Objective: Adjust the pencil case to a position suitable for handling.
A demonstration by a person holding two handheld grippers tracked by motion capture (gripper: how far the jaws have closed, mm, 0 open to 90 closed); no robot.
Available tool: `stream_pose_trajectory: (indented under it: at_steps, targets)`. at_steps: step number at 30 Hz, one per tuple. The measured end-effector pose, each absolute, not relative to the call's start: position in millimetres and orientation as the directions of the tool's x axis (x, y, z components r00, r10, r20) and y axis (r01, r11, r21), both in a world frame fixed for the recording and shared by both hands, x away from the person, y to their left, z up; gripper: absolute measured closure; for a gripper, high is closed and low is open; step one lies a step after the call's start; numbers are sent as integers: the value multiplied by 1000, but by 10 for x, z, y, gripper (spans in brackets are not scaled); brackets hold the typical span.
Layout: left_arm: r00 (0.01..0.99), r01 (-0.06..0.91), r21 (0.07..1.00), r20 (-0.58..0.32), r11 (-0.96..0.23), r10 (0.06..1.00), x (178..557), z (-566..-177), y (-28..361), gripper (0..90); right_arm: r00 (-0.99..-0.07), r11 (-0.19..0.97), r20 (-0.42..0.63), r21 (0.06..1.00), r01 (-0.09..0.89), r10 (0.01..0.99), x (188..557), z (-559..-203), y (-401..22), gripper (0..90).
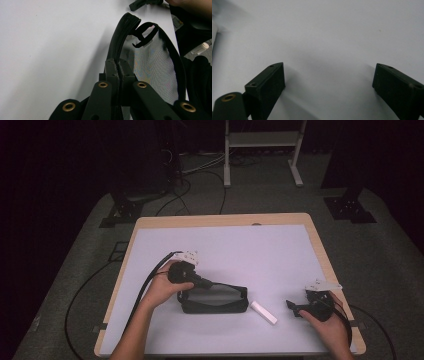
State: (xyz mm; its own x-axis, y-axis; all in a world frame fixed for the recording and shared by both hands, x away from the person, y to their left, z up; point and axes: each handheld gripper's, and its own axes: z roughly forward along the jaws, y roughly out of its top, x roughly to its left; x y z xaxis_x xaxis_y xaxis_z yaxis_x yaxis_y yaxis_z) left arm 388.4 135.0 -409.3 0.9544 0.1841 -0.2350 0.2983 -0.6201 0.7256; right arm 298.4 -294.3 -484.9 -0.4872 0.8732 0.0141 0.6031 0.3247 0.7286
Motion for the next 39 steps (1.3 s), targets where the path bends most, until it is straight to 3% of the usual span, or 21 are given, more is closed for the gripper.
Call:
stream_pose_trajectory:
  at_steps: [10, 17, 32, 35, 39]
  targets:
    - [950, 310, 712, -245, -630, 192, 3895, -4165, 1316, 880, -487, 325, 14, 729, 603, 873, 2984, -4849, -2943, 96]
    - [950, 312, 715, -235, -626, 205, 3889, -4170, 1329, 825, -487, 325, 14, 729, 603, 873, 2984, -4849, -2943, 96]
    - [949, 300, 755, -170, -583, 268, 3859, -4039, 1407, 506, -487, 324, 14, 729, 603, 873, 2984, -4849, -2943, 96]
    - [943, 306, 764, -160, -569, 293, 3867, -4020, 1446, 391, -487, 324, 14, 729, 603, 873, 2984, -4849, -2943, 96]
    - [933, 314, 774, -147, -549, 327, 3869, -3985, 1510, 344, -487, 324, 14, 729, 603, 873, 2984, -4850, -2943, 96]
